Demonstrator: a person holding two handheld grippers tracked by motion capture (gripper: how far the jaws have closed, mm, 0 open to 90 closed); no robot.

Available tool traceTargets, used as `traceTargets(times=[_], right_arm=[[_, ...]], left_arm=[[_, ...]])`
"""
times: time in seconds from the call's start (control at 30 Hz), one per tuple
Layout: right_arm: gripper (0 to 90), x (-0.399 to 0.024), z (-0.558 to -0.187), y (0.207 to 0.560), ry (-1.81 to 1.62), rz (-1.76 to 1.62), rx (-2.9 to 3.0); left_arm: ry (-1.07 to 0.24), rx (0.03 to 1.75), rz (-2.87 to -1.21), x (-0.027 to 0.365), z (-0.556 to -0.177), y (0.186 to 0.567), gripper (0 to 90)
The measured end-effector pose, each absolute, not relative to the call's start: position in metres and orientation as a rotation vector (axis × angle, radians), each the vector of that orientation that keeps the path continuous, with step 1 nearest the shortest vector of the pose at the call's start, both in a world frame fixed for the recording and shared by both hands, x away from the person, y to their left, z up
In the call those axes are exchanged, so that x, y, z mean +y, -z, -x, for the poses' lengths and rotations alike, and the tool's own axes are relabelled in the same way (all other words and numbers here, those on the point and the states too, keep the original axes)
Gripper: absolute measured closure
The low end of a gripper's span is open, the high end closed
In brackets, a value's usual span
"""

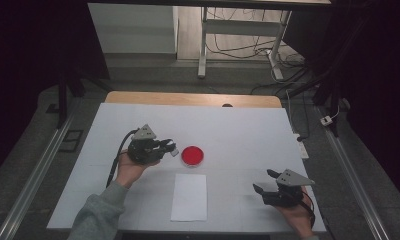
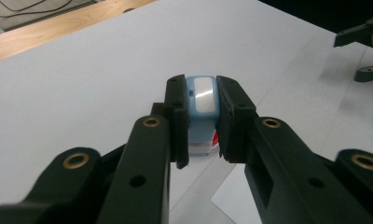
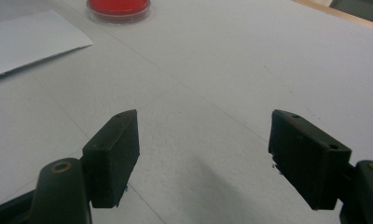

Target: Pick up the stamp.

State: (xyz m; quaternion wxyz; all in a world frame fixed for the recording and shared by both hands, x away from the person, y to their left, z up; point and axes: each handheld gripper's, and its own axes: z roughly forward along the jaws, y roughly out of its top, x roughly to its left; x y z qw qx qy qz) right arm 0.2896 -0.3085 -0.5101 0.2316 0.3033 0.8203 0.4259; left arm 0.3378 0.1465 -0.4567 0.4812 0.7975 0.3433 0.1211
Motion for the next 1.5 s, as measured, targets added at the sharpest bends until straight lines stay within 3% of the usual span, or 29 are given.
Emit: traceTargets(times=[1.5], right_arm=[[25.1,-0.308,-0.288,0.512,-1.159,-0.815,2.214]], left_arm=[[-0.119,0.652,-1.978,0.106,-0.311,0.449,75.4]])
